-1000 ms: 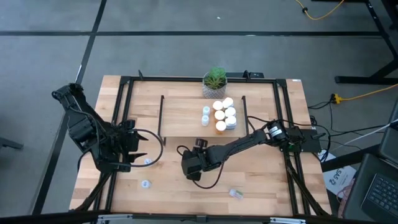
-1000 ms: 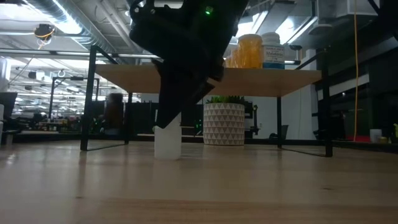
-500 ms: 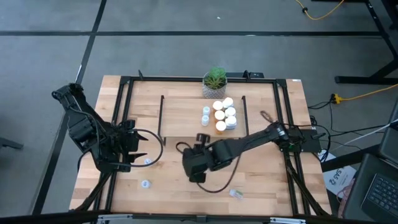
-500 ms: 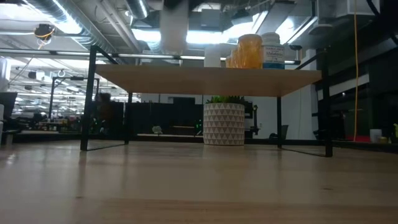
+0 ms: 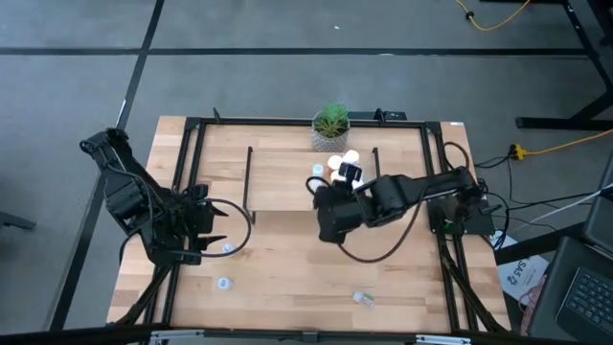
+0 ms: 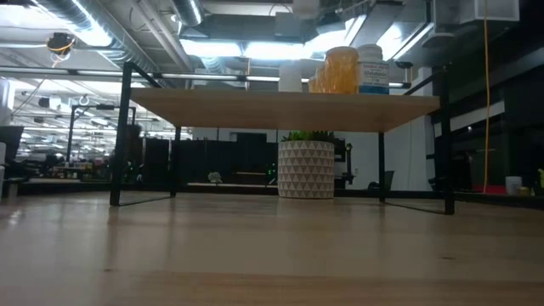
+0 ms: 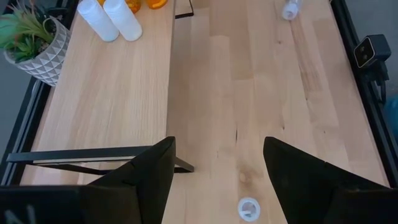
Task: Pick and place medicine bottles onto shelf by color
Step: Put the white pill bottle on the shelf aligned with the other white pill bottle
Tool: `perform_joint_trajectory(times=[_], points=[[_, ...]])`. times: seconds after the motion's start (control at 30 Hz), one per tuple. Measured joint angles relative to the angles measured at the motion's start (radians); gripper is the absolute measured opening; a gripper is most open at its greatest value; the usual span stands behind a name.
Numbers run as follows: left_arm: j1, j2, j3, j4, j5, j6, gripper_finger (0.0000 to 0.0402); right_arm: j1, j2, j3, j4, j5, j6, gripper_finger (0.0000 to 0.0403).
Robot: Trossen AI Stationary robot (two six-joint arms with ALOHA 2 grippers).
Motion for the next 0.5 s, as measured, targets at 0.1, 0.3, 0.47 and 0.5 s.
perform_joint_trajectory(times=[0.1, 0.3, 0.47, 0.5], points=[[0.0, 0.0, 0.0, 0.0, -0.003, -0.001, 0.0238, -0.001, -0.011, -0.002, -0.076, 0.094, 0.023, 0.0141], [0.0, 0.0, 0.0, -0.003, -0.005, 0.0, 0.0237, 0.052, -0.101, -0.049, -0.121, 0.231, 0.112, 0.0145], [0.0, 0.002, 0.0, -0.002, -0.005, 0.0, 0.0238, 0.066, -0.202, -0.236, -0.11, 0.257, 0.182, 0.0142], [0.0, 0.003, 0.0, -0.002, -0.005, 0.0, 0.0238, 0.066, -0.227, -0.288, -0.077, 0.26, 0.196, 0.0142]])
